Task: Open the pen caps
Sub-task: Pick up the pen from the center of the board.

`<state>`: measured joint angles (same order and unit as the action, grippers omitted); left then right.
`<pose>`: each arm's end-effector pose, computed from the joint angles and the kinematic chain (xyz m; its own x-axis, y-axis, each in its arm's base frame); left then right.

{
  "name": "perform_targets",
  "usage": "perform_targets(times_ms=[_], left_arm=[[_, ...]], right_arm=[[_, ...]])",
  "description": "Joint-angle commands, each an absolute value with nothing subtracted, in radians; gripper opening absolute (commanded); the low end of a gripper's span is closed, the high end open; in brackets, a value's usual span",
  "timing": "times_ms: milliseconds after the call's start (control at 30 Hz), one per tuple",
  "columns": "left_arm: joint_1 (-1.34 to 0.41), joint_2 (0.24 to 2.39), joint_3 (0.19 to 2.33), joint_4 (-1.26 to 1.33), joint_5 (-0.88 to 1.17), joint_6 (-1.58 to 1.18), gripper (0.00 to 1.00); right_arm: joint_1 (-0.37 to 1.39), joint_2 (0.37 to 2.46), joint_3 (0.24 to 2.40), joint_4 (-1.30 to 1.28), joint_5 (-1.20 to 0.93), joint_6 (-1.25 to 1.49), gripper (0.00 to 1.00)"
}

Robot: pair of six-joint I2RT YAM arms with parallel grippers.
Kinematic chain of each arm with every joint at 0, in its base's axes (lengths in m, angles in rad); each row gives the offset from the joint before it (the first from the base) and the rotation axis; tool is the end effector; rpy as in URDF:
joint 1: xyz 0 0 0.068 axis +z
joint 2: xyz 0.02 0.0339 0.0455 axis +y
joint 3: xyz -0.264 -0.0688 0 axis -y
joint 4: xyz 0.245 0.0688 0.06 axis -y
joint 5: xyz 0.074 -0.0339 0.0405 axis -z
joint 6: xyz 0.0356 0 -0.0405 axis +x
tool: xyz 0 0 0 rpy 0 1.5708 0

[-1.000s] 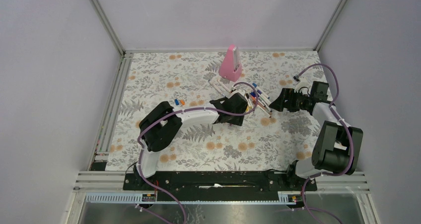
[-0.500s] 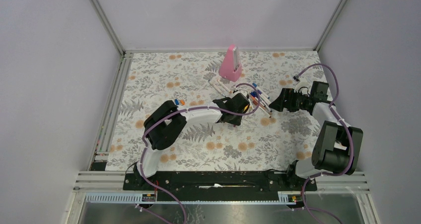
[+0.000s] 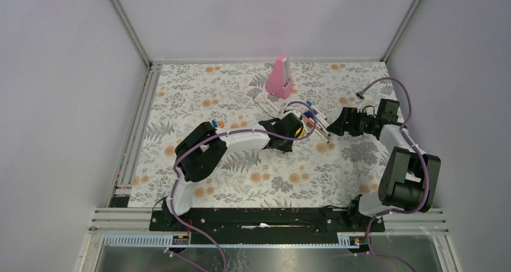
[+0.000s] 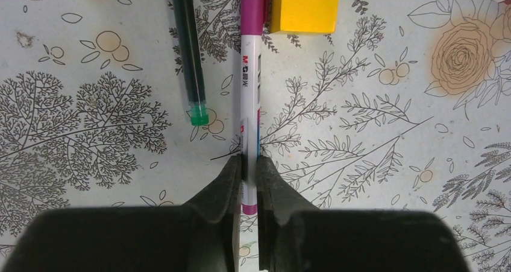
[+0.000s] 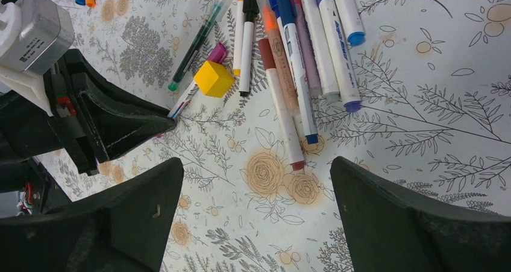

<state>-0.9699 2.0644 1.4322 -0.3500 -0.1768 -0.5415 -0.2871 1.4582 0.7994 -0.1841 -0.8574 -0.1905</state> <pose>0.2532 -0.3583 0.1589 -0.7930 0.2595 -0.5512 0.4061 0.8996 -0.1608 0.2815 -0.0550 0.2007 -0.6468 0.0618 -0.7602 -0.4274 0.7962 0.4283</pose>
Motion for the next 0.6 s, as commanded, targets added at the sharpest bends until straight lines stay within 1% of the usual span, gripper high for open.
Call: perform_targets(times_ms=[0,367,567], left_arm=[[-0.975,2.064,1.430,-0.364,-0.143,-0.527,0.00],[-0.976,1.898,1.334,-0.286,-0.147,-0.563,0.00],[-0.976,1.796,1.238,-0.187,-0.108,-0.576,0.00]], right_arm=[[-0.293,1.458,0.837,-0.195,-0.886,-0.210,0.98],[-0.293,1.444,0.826,-0.194,-0.933,-0.224,0.98],[-0.293,1.427,0.813,-0.208,-1.014,-0.257,0.98]])
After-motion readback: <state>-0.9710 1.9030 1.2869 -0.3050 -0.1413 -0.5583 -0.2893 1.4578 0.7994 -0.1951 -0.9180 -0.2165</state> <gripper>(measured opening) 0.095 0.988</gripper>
